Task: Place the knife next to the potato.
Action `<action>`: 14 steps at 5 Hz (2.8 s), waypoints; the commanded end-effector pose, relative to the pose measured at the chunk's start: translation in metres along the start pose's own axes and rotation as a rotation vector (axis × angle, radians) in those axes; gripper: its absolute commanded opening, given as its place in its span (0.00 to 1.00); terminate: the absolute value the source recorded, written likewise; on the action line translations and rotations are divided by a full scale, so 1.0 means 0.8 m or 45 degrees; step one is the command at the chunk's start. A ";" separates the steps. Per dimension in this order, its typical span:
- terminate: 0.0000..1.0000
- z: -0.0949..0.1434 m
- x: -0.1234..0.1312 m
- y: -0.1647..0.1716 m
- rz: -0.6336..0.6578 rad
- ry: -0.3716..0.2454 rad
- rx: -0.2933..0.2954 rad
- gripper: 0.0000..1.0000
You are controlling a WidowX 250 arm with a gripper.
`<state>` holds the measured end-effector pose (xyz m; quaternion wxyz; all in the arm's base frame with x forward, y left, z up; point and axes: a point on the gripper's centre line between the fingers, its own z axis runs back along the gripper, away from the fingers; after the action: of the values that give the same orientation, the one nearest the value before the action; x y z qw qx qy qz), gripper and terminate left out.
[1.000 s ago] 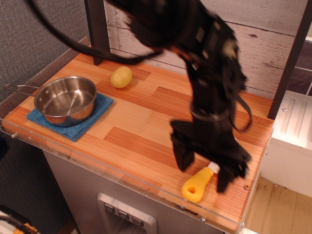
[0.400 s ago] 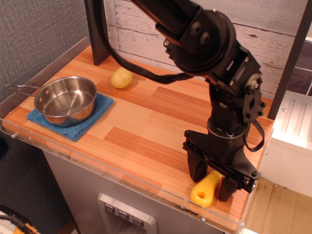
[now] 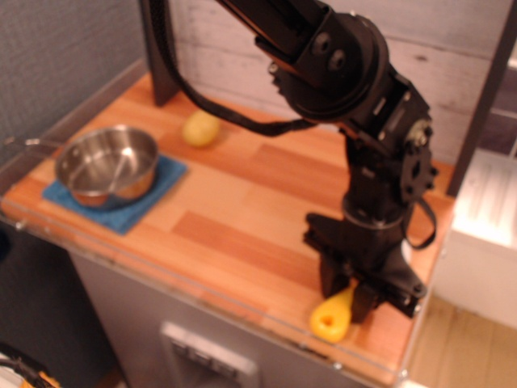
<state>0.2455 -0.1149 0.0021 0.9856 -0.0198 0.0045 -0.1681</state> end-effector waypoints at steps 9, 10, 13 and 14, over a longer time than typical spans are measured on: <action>0.00 0.044 0.058 0.239 0.586 -0.128 0.169 0.00; 0.00 0.036 0.061 0.237 0.549 -0.092 0.173 0.00; 0.00 0.056 0.053 0.228 0.406 -0.168 0.171 1.00; 0.00 0.076 0.047 0.230 0.400 -0.231 0.186 1.00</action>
<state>0.3478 0.0414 0.0380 0.9969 0.0322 -0.0709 -0.0129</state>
